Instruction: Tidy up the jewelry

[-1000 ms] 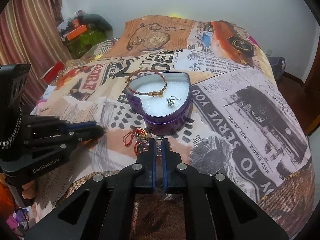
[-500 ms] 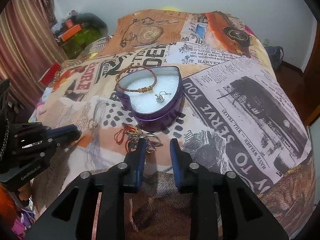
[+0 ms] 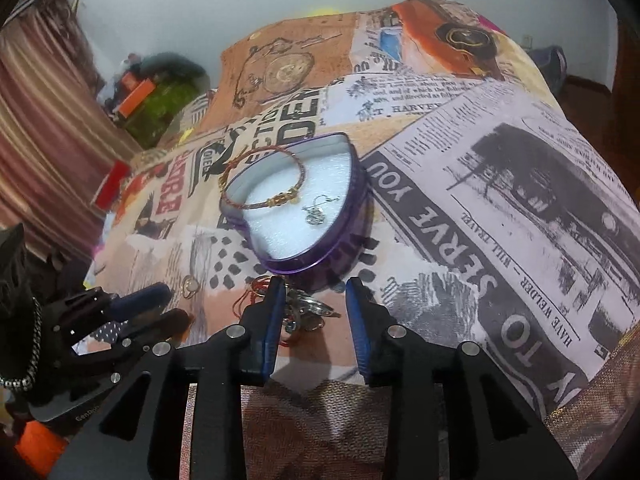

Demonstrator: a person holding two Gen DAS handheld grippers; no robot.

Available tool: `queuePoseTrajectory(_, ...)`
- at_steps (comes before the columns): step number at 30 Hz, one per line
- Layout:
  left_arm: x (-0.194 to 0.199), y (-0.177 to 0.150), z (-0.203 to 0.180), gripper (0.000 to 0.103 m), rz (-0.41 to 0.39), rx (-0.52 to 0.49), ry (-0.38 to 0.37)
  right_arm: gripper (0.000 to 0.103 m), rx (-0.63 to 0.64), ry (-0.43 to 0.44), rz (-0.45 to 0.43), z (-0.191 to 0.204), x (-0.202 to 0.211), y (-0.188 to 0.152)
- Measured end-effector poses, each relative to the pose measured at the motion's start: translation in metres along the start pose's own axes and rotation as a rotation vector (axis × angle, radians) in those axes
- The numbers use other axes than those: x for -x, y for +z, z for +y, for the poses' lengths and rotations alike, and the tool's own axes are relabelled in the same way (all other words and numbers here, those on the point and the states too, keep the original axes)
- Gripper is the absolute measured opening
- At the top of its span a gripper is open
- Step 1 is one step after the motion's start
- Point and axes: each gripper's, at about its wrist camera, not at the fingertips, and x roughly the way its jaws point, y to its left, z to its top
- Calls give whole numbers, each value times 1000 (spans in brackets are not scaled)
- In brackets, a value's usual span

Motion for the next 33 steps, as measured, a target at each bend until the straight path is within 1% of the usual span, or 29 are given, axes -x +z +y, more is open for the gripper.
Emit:
queuePoseTrajectory(2,0,0,0,33,1,1,1,18,19,9,1,2,0,0)
queuePoseTrajectory(3,0,0,0,33,1,3,1,17,27,15,1,3,0,-1)
queuePoseTrajectory(7,0,1,-1,33,4,1,5,17,74,-9,-1,9,0,-1)
queuePoseTrajectory(9,0,2,-1,33,6,1,6,7,92,0,2,11,1,-2)
queuePoseTrajectory(18,-2,4,0,33,5,9,6,7,152,-117,-20,5,15,-6)
queuePoseTrajectory(22,-6,7,5,33,9,30,-12,7,146,-135,-33,-4,24,-7)
queuePoseTrajectory(25,-12,12,12,33,18,66,-38,7,142,-141,-31,-7,27,-9)
queuePoseTrajectory(26,-13,13,14,32,17,76,-42,7,143,-143,-27,-8,27,-10)
queuePoseTrajectory(30,-16,15,15,20,15,81,-32,7,167,-164,-31,-6,28,-15)
queuePoseTrajectory(33,-15,14,12,18,12,67,-29,7,200,-164,-20,-1,29,-18)
